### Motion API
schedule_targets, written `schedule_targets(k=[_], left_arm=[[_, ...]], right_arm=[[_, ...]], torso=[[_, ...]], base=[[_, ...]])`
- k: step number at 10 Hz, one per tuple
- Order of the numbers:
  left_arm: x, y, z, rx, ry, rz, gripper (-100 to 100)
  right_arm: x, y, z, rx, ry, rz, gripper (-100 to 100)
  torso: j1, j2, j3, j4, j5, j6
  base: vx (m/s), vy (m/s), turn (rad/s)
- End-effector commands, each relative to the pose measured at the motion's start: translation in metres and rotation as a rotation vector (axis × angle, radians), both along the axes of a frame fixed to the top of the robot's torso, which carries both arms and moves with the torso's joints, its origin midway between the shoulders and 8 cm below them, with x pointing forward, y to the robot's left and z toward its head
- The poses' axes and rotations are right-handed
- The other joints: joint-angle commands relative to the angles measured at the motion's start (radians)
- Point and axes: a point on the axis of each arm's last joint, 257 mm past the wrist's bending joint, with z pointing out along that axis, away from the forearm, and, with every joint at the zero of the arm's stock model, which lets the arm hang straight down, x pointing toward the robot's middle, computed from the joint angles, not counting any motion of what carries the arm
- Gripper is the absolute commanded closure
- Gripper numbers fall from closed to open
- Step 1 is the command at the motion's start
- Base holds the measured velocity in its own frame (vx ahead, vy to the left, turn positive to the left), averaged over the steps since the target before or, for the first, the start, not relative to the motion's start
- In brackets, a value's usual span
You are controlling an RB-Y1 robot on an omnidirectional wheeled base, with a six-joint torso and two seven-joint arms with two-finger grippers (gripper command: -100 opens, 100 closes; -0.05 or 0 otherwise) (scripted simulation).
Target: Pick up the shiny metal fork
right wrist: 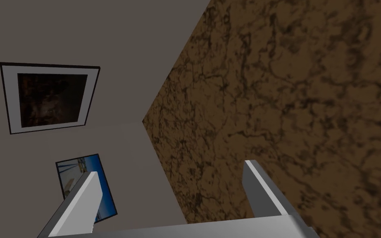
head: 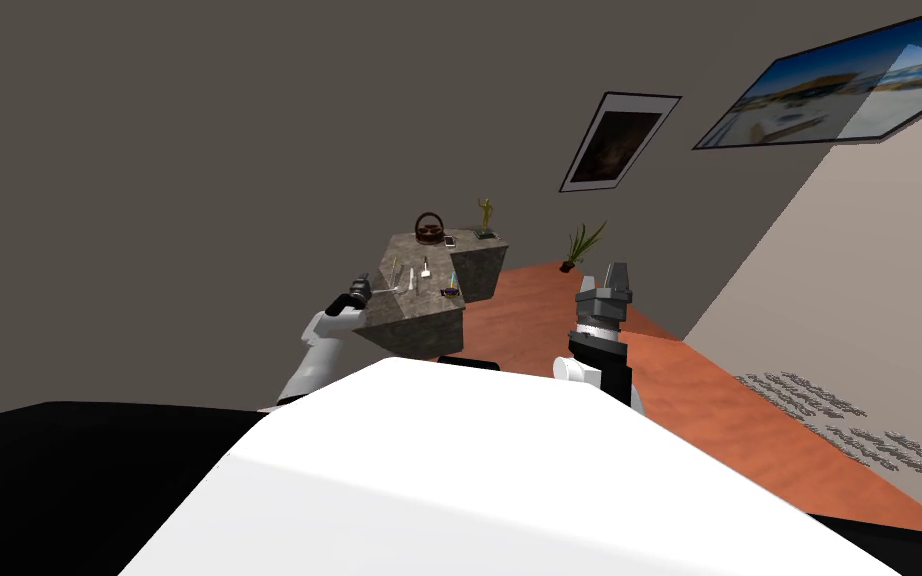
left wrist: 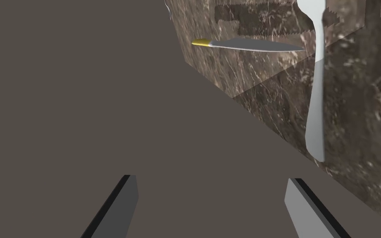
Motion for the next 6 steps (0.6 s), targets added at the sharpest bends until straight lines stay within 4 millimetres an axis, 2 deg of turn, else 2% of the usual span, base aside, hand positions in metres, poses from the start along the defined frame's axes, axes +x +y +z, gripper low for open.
schedule_targets(k=[1,2,3,4,5,6], left_arm=[[0.001,0.027,0.005,0.000,0.034,0.040,-100],[-0.007,0.034,-0.012,-0.017,0.077,0.062,-100],[-0.007,0.034,-0.014,-0.019,0.084,0.065,-100],[-0.009,0.056,-0.008,-0.021,0.110,0.099,-100],[-0.017,0.062,-0.022,-0.035,0.145,0.119,-100],[-0.018,0.082,-0.012,-0.035,0.161,0.149,-100]], right_arm=[[0.000,0.000,0.000,0.000,0.000,0.000,0],[0.000,0.000,0.000,0.000,0.000,0.000,0],[0.000,0.000,0.000,0.000,0.000,0.000,0],[0.000,0.000,0.000,0.000,0.000,0.000,0],[0.000,0.000,0.000,0.000,0.000,0.000,0],[0.000,0.000,0.000,0.000,0.000,0.000,0]], torso=[[0.000,0.000,0.000,0.000,0.000,0.000],[0.000,0.000,0.000,0.000,0.000,0.001],[0.000,0.000,0.000,0.000,0.000,0.000],[0.001,0.000,0.000,0.000,0.000,-0.001],[0.000,0.000,0.000,0.000,0.000,0.001],[0.000,0.000,0.000,0.000,0.000,0.000]], base=[[-0.002,-0.028,-0.190],[0.002,-0.017,-0.097],[0.004,-0.006,0.020],[0.004,-0.017,-0.188],[0.004,-0.011,-0.117],[0.007,-0.019,-0.139]])
